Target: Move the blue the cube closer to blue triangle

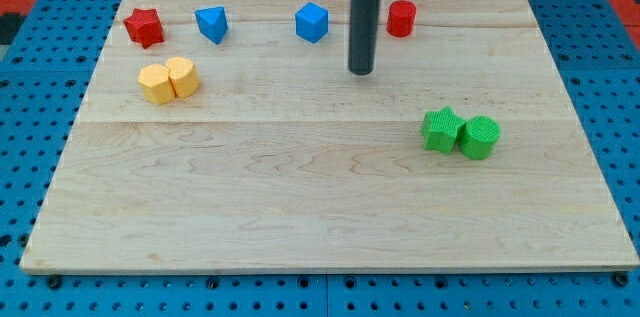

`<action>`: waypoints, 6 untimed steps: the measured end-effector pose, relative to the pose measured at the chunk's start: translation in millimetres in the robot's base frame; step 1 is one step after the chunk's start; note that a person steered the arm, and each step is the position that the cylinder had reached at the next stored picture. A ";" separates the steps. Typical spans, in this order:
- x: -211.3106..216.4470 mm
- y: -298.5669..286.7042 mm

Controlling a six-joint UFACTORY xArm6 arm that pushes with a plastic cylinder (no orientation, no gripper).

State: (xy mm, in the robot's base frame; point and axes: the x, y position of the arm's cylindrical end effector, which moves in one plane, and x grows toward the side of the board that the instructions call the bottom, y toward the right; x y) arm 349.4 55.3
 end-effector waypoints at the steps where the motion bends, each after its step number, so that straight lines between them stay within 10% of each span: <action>1: -41.5 -2.1; 6: -129.8 -231.4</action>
